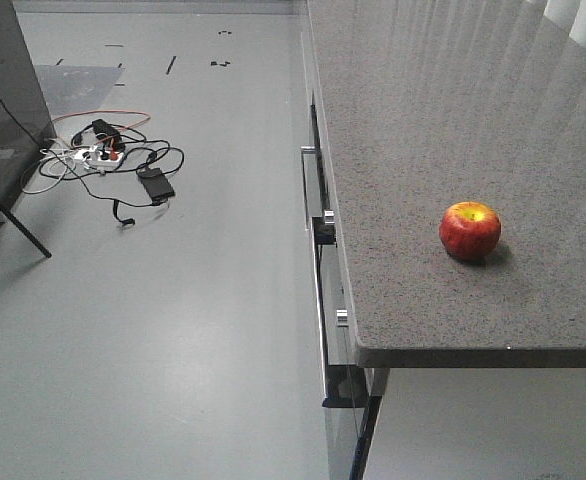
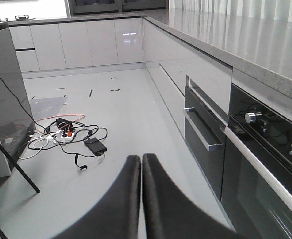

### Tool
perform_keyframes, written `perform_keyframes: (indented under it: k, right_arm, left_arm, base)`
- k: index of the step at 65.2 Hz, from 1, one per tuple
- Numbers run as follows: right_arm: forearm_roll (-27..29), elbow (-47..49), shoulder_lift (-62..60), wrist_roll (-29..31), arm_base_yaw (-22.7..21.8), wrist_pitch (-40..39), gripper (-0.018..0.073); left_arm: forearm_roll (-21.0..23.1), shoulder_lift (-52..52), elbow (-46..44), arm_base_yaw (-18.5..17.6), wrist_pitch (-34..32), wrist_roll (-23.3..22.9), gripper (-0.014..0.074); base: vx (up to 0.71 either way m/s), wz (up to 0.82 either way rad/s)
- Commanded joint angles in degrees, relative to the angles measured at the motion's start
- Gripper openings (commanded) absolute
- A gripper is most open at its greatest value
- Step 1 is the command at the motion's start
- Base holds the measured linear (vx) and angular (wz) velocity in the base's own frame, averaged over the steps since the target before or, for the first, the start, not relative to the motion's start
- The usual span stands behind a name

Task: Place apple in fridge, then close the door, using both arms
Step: 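Move the right gripper above the red-yellow apple on the countertop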

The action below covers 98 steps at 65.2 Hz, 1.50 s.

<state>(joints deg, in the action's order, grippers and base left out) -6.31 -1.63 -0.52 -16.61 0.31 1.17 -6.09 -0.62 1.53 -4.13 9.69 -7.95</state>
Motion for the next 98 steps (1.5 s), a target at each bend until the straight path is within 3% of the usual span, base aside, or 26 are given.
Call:
perform_keyframes:
  k: [1,74,88,98]
  right_arm:
    - [-0.53,-0.56,-0.38,0.10,-0.31,-4.16,-0.0003]
    - [-0.53,-0.56,-0.38,0.10,-0.31,-4.84,-0.0003]
    - [2.89,-0.49,-0.38,-2.20,-0.31,-6.16,-0.0003]
    - [6.31,4.50,1.36,-4.62,-0.16,2.17,-0.0003]
  left_arm:
    - [0.06,-0.94,0.88,0.04,-4.10,-0.43,-0.0008]
    - [0.06,-0.94,0.88,0.04,-4.10,-0.43,-0.0008]
    - [0.06,-0.94,0.88,0.04,-4.10,-0.43,-0.0008]
    - [0.06,-0.94,0.88,0.04,-4.10,-0.43,-0.0008]
  base:
    - [0.00,0.00]
    - [0.00,0.00]
    - [0.00,0.00]
    - [0.00,0.00]
